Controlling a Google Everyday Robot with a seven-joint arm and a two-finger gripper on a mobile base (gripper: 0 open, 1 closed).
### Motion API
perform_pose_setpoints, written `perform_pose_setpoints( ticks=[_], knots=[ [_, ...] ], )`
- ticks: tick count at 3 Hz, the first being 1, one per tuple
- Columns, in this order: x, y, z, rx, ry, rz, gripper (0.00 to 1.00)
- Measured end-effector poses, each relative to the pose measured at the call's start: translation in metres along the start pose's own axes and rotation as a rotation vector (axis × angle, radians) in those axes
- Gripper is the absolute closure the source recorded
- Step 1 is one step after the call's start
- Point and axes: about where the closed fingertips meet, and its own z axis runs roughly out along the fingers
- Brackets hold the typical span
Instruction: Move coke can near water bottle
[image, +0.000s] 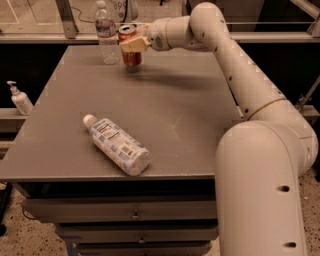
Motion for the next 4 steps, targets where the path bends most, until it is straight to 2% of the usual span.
perform_pose_setpoints(
  ticks=[1, 2, 4],
  knots=[
    [0.006, 0.001, 0.011, -0.009, 0.009, 0.022, 1.0],
    [0.013, -0.001, 0.018, -0.01, 0.018, 0.042, 0.85],
    [0.019, -0.001, 0.02, -0.009, 0.028, 0.062, 0.39]
  ],
)
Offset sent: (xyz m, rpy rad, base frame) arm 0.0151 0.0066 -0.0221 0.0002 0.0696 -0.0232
